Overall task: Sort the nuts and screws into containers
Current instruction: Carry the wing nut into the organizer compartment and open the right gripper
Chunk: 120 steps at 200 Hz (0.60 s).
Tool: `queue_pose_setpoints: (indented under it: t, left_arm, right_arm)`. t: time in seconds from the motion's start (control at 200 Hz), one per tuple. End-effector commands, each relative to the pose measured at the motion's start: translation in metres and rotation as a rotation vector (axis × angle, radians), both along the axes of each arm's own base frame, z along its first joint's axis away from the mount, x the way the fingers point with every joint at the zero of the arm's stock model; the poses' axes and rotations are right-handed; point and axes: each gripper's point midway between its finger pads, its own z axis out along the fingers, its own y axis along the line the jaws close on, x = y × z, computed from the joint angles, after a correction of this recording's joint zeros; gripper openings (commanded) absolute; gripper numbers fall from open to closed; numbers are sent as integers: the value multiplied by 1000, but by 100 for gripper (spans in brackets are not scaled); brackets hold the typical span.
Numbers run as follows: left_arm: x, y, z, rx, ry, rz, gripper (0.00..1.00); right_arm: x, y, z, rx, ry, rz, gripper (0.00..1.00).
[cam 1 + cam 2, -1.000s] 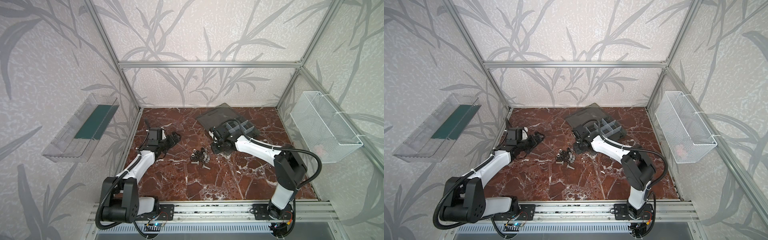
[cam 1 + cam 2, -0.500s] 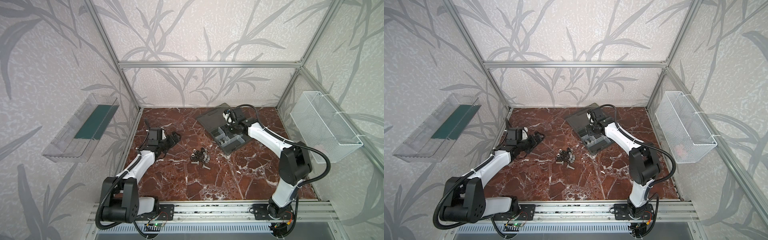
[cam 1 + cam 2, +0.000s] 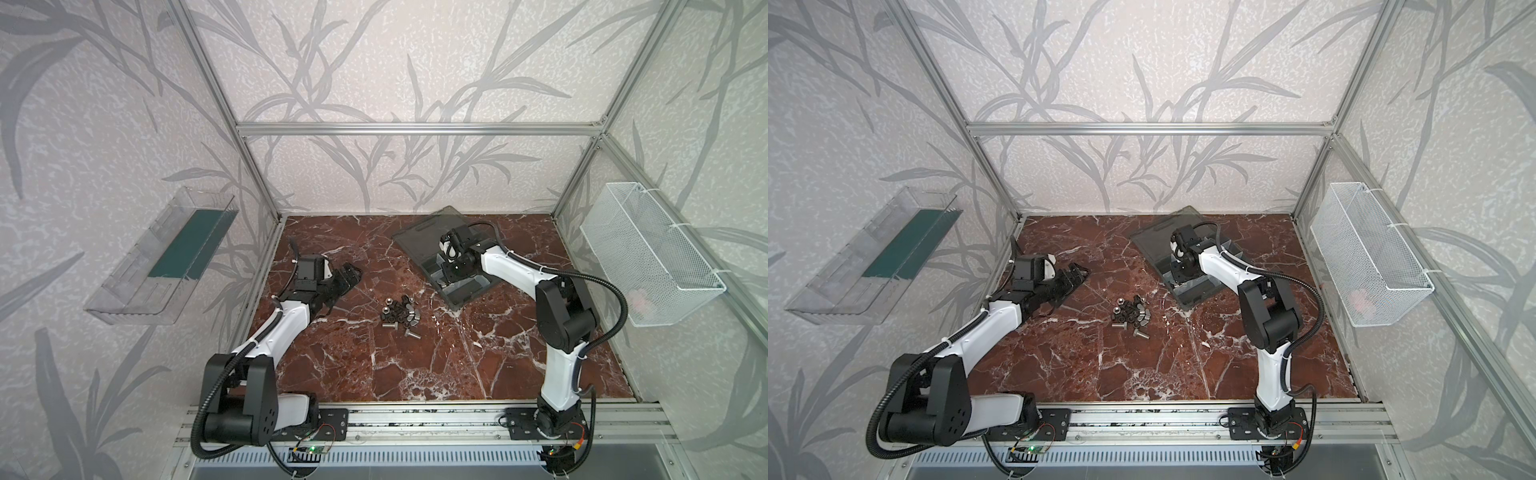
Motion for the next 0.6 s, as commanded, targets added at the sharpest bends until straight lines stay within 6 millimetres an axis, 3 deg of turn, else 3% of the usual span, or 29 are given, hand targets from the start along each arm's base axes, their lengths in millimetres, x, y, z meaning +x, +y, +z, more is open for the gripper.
queue_pose_setpoints:
  t: [0.0, 0.075, 0.195, 0.41, 0.595]
  left_arm:
    - [1, -3, 7, -11, -19, -5, 100]
    - [2, -3, 7, -11, -20, -7, 99]
    - [1, -3, 7, -11, -18, -9, 99]
    - [0, -3, 6, -11, -17, -6, 99]
    - [1, -3, 8, -12, -21, -7, 99]
  right_arm:
    - [3, 1, 4, -1, -2, 2, 3]
    - [4, -1, 4, -14, 0, -7, 24]
    - [4, -1, 12, -12, -9, 1, 39]
    - [-1, 8, 44, 55, -51, 45, 48]
    - [-39, 39, 70, 213, -63, 169, 50]
